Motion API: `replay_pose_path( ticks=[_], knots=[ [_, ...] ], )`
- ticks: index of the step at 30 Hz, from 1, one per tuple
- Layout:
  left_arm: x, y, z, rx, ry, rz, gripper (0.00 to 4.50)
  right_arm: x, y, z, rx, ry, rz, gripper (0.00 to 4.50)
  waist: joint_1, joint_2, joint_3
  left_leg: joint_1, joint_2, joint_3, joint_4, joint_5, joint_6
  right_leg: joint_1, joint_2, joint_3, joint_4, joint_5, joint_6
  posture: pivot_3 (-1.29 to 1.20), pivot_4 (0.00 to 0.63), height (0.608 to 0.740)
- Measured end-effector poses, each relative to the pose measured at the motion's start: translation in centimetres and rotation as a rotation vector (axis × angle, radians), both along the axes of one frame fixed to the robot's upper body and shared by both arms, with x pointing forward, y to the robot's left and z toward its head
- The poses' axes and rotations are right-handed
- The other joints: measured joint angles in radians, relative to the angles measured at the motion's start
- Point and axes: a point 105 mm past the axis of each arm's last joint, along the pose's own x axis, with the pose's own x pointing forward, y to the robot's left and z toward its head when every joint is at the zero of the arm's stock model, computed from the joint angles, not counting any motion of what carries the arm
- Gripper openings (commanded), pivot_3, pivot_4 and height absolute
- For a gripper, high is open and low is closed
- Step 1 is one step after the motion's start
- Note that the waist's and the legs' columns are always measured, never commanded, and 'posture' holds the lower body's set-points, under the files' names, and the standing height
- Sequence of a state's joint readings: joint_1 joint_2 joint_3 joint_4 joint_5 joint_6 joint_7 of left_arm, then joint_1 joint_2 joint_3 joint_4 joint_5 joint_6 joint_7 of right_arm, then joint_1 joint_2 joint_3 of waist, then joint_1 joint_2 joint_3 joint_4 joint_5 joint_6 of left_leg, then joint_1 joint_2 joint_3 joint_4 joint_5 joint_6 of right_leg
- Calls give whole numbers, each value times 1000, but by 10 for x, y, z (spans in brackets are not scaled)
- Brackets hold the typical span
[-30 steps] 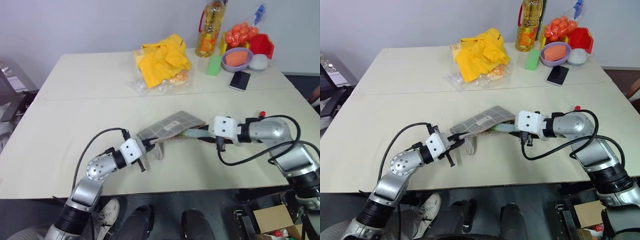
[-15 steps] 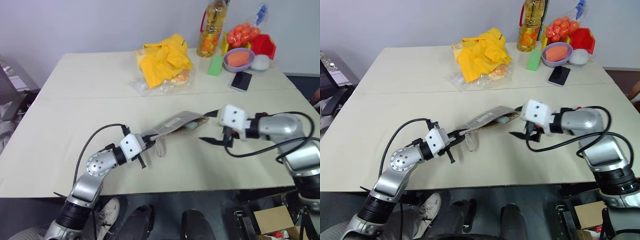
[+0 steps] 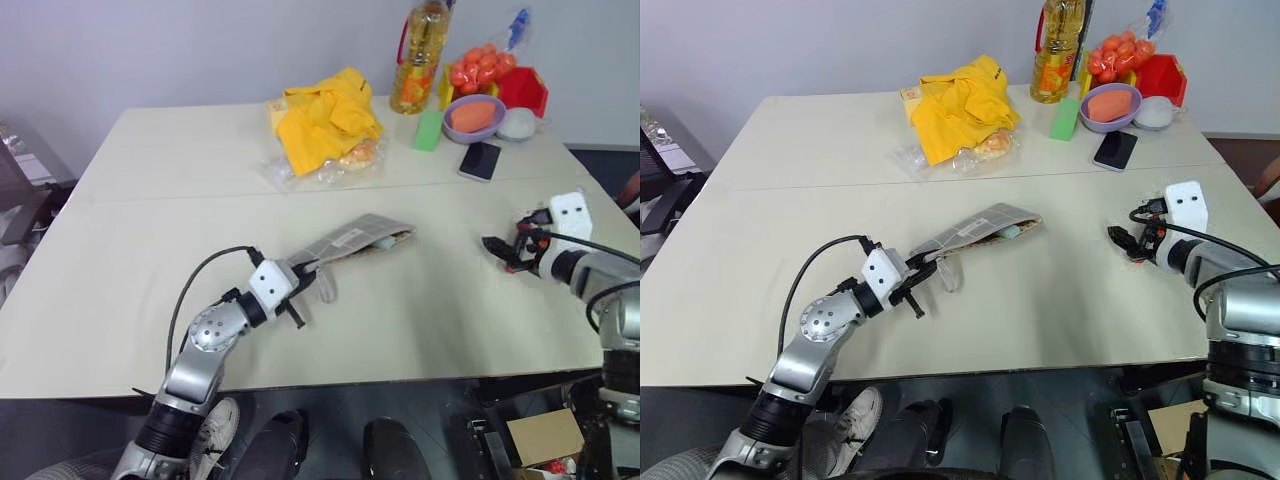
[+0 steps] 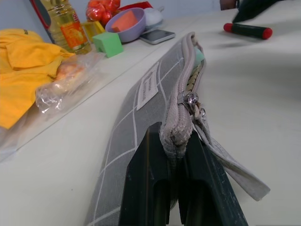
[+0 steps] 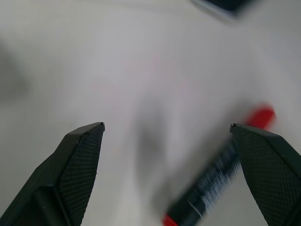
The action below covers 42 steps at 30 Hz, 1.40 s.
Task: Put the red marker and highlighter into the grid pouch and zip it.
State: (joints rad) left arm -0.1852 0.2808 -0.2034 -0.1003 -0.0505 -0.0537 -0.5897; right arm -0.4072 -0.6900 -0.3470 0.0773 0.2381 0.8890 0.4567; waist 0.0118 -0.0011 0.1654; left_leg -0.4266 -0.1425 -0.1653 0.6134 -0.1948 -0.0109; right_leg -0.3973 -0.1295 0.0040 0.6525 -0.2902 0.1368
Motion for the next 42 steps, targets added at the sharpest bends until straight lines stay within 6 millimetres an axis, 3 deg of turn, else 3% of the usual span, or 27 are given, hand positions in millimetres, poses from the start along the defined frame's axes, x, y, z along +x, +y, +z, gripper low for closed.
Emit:
replay_pose_path(
  ticks=[6,7,9,15,18,20,24,28,33,42],
  knots=[
    [1,-1,0,-2,0,2,0,-6,-16,-21,31,82,-197,4454,1,0,0,0,0,0,0,0,0,0,0,0,0,0,0,0,150,740],
    [2,-1,0,-2,1,3,0,-7,-16,-23,51,84,-211,4212,0,0,0,0,0,0,0,0,0,0,0,0,0,0,0,0,150,740],
    [2,-1,-1,-1,3,4,0,-6,-16,-23,74,86,-223,3525,0,0,0,0,0,0,0,0,0,0,0,0,0,0,0,0,150,740],
    [2,-1,-1,-1,1,7,0,-4,-13,-23,94,72,-213,445,-1,0,0,0,0,0,0,0,0,1,0,0,0,0,0,0,150,740],
    [2,0,-1,1,2,9,0,0,-4,-19,43,51,-128,396,-2,0,0,0,0,0,0,0,0,0,0,0,0,0,0,0,150,740],
    [2,1,-1,4,1,11,0,-1,10,-8,-144,20,55,396,-2,2,0,0,0,1,0,0,0,0,0,0,0,0,0,0,150,740],
    [3,5,-1,16,-3,21,0,-11,70,26,-372,-126,516,396,-8,1,0,0,1,1,0,0,0,1,1,-1,0,0,1,0,150,740],
    [4,9,-1,22,-4,28,0,-34,107,27,-395,-137,791,396,-1,0,1,0,0,0,1,0,0,1,1,-1,0,0,1,0,150,740],
    [5,10,-1,22,-5,30,0,-44,120,26,-402,-113,903,396,1,0,1,0,0,0,1,0,0,1,0,-1,0,0,0,0,150,740],
    [5,10,-1,23,-5,30,0,-51,123,20,-408,-87,969,396,1,0,1,0,0,0,1,0,1,1,0,-1,-1,0,0,0,150,740]
  ],
)
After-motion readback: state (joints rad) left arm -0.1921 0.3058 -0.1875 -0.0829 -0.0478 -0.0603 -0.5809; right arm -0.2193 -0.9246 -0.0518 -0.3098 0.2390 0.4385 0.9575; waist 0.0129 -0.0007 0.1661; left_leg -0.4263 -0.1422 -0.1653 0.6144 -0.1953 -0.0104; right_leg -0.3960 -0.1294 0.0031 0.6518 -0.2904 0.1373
